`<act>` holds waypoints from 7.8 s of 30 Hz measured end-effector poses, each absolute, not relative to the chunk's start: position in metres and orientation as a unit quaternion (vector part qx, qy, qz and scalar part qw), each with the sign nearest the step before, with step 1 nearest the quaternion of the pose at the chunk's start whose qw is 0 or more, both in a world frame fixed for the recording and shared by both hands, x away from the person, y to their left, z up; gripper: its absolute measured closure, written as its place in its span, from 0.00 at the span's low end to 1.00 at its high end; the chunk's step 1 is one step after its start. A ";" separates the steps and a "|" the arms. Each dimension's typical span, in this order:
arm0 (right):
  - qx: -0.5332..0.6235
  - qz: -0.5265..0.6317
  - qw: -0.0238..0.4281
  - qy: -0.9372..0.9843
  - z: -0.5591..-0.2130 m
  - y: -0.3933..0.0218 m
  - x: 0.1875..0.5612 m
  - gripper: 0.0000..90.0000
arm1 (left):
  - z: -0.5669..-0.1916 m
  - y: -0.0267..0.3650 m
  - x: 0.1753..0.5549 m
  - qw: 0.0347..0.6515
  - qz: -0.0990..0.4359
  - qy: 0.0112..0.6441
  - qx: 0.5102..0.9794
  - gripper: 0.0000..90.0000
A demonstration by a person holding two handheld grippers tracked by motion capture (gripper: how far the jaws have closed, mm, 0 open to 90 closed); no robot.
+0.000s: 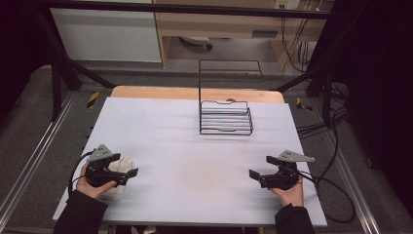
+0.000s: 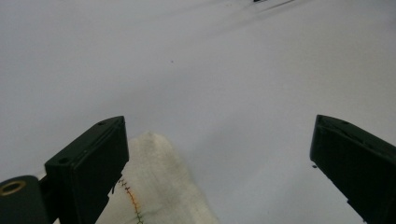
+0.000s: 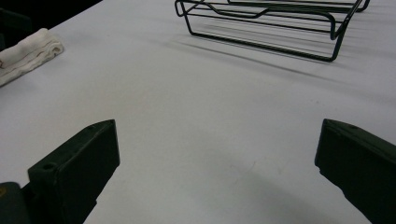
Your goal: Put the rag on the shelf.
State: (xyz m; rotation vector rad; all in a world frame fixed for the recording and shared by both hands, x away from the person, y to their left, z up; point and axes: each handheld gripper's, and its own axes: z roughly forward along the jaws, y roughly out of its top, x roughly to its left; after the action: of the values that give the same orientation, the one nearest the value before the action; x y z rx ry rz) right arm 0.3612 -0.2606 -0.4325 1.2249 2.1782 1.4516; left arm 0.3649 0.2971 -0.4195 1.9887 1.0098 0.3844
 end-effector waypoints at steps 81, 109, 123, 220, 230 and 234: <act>0.425 0.490 0.126 0.751 -0.433 -0.260 0.361 0.00 | -0.434 0.297 0.393 0.322 0.184 0.507 0.778 0.92; 0.422 0.490 0.128 0.752 -0.433 -0.260 0.362 0.01 | -0.417 0.216 0.385 0.378 0.181 0.417 0.807 0.93; 0.420 0.490 0.129 0.753 -0.434 -0.259 0.362 0.01 | -0.422 0.158 0.383 0.384 0.162 0.377 0.827 0.93; 0.326 0.409 0.001 0.852 -0.439 -0.025 0.414 0.90 | -0.436 0.276 0.366 0.361 0.112 0.489 0.786 0.93; 0.348 0.395 0.013 0.850 -0.427 -0.058 0.406 0.90 | -0.434 0.239 0.360 0.371 0.097 0.456 0.803 0.93; 0.354 0.388 0.026 0.851 -0.425 -0.074 0.404 0.90 | -0.433 0.218 0.351 0.370 0.102 0.434 0.815 0.93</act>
State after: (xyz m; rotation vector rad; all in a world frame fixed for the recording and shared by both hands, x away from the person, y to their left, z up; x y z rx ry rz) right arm 0.4041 -0.0742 -0.4245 1.0950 2.6289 1.1990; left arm 0.3513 0.2184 -0.4332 2.0916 1.1121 0.2605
